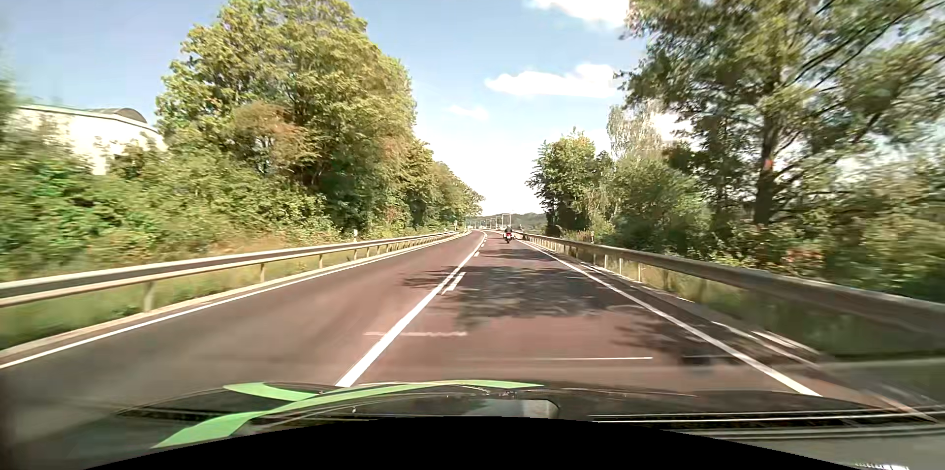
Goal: Follow the waypoints while adhering to traffic rules and regulations
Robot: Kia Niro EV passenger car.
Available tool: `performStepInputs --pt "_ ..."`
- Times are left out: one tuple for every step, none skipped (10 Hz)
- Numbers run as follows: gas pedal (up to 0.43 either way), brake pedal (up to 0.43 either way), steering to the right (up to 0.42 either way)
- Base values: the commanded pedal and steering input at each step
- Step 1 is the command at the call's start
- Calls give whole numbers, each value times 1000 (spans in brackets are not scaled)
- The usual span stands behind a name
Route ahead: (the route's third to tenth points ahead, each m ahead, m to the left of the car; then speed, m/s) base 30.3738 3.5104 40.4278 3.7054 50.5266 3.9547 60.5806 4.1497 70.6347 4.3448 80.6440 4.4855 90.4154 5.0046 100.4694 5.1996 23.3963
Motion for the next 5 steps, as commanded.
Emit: performStepInputs --pt "177 0 2" --pt "177 0 1" --pt "177 0 1" --pt "177 0 0" --pt "177 0 0"
